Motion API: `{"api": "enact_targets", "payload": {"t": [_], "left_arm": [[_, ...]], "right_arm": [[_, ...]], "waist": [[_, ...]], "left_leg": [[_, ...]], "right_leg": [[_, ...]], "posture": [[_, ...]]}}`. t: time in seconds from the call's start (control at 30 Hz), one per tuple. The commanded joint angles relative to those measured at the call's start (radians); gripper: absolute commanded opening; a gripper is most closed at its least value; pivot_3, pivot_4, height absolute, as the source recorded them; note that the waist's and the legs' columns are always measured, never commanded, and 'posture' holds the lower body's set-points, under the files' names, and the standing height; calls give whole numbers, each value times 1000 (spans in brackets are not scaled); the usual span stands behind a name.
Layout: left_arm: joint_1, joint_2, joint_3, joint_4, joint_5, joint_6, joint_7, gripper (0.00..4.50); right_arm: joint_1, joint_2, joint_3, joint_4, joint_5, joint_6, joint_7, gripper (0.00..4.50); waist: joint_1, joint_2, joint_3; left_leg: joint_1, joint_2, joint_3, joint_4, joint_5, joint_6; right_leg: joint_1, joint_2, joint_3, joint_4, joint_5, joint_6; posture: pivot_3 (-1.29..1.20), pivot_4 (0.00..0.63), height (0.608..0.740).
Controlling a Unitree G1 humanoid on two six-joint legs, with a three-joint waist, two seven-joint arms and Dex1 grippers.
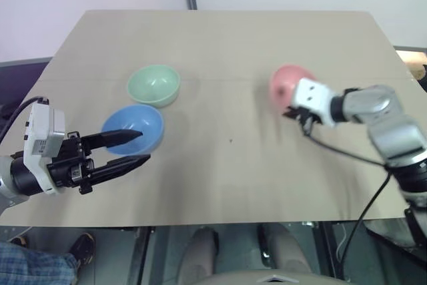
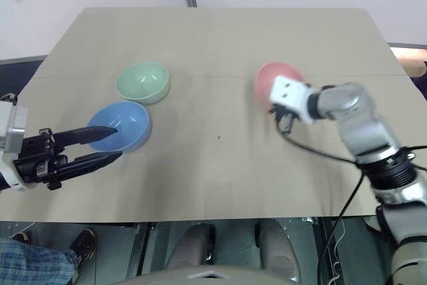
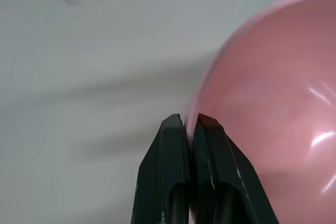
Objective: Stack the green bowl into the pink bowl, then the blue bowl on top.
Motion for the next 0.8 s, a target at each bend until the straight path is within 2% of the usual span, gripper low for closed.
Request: {"api": "enact_targets", "payload": {"t": [0.03, 0.13, 0.3, 0.5, 0.63, 0.8], "left_arm": [[-25, 10, -9, 6, -2, -13, -4, 2834], [-40, 15, -21, 23, 6, -16, -12, 2834], [-60, 20, -35, 33, 10, -14, -14, 2834], [-55, 24, -28, 39, 17, -13, -25, 2834], [-58, 24, -28, 40, 20, -13, -26, 2834], [-54, 24, -20, 41, 22, -13, -32, 2834]], "right_arm": [[-1, 37, 78, -102, -33, 94, -45, 28], [-39, 100, 174, -95, -78, 132, -77, 28], [-103, 163, 244, -39, -135, 119, -114, 28], [-112, 174, 239, -34, -126, 126, -109, 2507], [-118, 143, 197, -77, -76, 159, -57, 2507], [-151, 111, 84, -150, 46, 238, 11, 2507]], "waist": [[0, 0, 0], [-3, -1, -1], [-8, -1, -1], [-3, -1, -1], [-3, -1, -1], [-4, -1, -1]], "left_leg": [[0, 0, 0, 0, 0, 0], [0, 0, 0, 1, 0, 0], [3, 0, 0, 1, 0, 0], [2, 0, -1, 1, 0, 0], [2, 0, -1, 1, 0, 0], [2, 0, -2, 1, 0, 0]], "right_leg": [[0, 0, 0, 0, 0, 0], [1, 0, 0, 0, 0, 0], [0, 1, 0, 5, 0, -1], [0, 0, 0, 5, 0, -1], [0, 0, 0, 5, 0, -1], [0, 1, -1, 5, 0, -1]], "posture": [[0, 150, 740], [0, 150, 740], [0, 150, 740], [0, 150, 740], [0, 150, 740], [0, 150, 740]]}}
